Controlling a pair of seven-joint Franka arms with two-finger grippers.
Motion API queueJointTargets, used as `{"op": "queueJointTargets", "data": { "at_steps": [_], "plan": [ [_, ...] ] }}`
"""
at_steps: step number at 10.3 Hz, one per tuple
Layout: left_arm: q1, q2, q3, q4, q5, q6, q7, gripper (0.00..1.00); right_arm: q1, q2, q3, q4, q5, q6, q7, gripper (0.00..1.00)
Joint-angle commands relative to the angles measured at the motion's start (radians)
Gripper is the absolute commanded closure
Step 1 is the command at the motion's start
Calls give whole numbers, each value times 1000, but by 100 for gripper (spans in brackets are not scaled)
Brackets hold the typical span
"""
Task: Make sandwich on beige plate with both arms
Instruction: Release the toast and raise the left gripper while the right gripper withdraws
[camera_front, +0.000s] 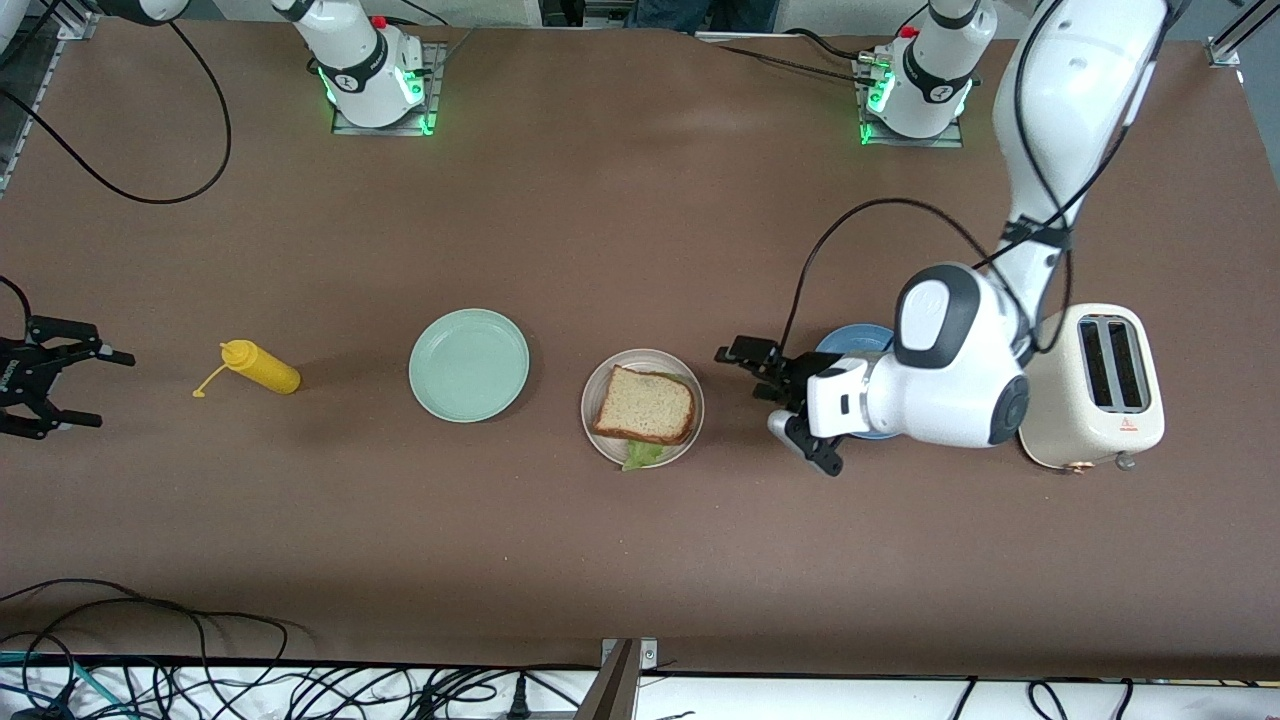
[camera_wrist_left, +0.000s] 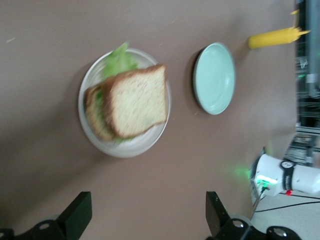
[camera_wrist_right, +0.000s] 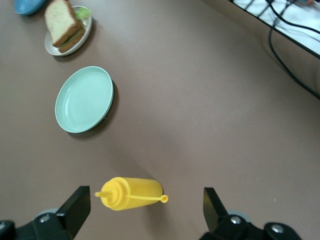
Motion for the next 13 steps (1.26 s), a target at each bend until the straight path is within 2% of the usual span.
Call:
{"op": "queueJointTargets", "data": {
  "at_steps": [1,2,4,5,6,8,10,11,13],
  "plan": [
    [6,-112,5,-29,187,-102,-144,0,51,-42,-8,38,-151,9,273,0],
    [6,-153,8,-30,279,-137,-182,0,77,-59,-5,39,-224,32,420,0],
    [8,-228,11,-33,463,-225,-265,0,149,-92,-7,42,-312,36,620,0],
    [15,-264,14,-42,508,-236,-269,0,194,-110,-7,44,-384,36,750,0],
    [23,-314,24,-68,536,-236,-269,0,241,-133,-5,42,-433,33,881,0],
    [28,-481,75,-194,555,-224,-261,0,319,-165,-1,33,-501,20,1134,0],
    [75,-572,86,-267,578,-215,-266,0,363,-181,1,-5,-523,-10,1364,0],
    [95,-622,84,-313,579,-173,-266,0,370,-182,2,-13,-550,-8,1377,0],
    [146,-696,84,-398,566,-89,-270,0,393,-242,2,-115,-578,18,1388,0]
  ]
}}
